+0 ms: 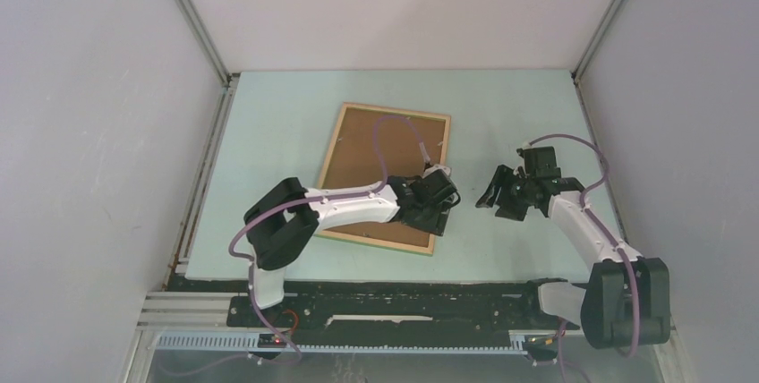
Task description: Put the photo into the frame
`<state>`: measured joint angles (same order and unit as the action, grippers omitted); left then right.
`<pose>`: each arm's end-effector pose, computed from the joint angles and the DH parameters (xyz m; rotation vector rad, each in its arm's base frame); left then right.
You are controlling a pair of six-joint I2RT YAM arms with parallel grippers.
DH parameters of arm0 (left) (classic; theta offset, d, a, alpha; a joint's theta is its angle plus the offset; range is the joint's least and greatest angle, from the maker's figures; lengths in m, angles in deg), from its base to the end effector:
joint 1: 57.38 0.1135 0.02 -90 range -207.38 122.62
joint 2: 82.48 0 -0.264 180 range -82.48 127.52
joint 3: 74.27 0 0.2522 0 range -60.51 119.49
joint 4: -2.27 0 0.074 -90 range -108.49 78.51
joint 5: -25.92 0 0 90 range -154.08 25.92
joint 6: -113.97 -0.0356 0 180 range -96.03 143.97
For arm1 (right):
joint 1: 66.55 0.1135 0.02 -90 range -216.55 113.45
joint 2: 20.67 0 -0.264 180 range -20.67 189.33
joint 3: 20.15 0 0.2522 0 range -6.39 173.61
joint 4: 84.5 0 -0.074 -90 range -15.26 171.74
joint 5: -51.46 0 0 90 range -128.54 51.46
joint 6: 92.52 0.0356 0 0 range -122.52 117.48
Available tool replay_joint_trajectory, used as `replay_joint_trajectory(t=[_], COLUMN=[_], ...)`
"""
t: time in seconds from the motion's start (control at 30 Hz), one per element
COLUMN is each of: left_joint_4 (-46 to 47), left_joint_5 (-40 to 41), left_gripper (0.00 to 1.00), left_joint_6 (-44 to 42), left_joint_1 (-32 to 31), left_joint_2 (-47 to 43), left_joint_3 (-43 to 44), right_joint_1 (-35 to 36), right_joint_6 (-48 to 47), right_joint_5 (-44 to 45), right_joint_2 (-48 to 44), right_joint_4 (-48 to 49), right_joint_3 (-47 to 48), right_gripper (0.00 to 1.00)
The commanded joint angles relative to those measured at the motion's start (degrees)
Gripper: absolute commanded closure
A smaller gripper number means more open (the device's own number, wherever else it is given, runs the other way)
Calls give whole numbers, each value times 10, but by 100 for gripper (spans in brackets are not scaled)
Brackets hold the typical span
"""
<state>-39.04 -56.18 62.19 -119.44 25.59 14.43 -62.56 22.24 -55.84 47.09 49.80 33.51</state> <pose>0.1886 -0.3452 0.1856 0.5060 2.6315 -0.4194 0.2177 0.0258 0.2031 0.3706 2.6253 0.5678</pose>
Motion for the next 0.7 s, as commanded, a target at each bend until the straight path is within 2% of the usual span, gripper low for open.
replay_joint_trajectory(t=[0.0, 0.23, 0.37, 0.5, 0.63, 0.67], left_joint_4=[-44, -82, -100, -116, -123, -119], left_joint_5=[26, 33, 44, 59, 65, 60], left_gripper=[35, 49, 51, 57, 66, 71], left_joint_6=[23, 28, 31, 26, 2, -11], left_joint_1=[5, 4, 3, 0, 2, 3], left_joint_2=[33, 81, 104, 125, 140, 138], left_joint_3=[70, 135, 151, 170, 179, 176], right_joint_1=[-6, -14, -16, -23, -59, -72], right_joint_6=[-15, -21, -22, -10, 8, 12], right_joint_5=[-19, -35, -36, -26, -76, -98], right_joint_2=[7, 12, 11, 9, -5, -3], right_joint_4=[24, 33, 35, 43, 100, 115], right_joint_3=[-6, -11, -13, -22, -62, -72], right_gripper=[35, 35, 35, 36, 32, 30])
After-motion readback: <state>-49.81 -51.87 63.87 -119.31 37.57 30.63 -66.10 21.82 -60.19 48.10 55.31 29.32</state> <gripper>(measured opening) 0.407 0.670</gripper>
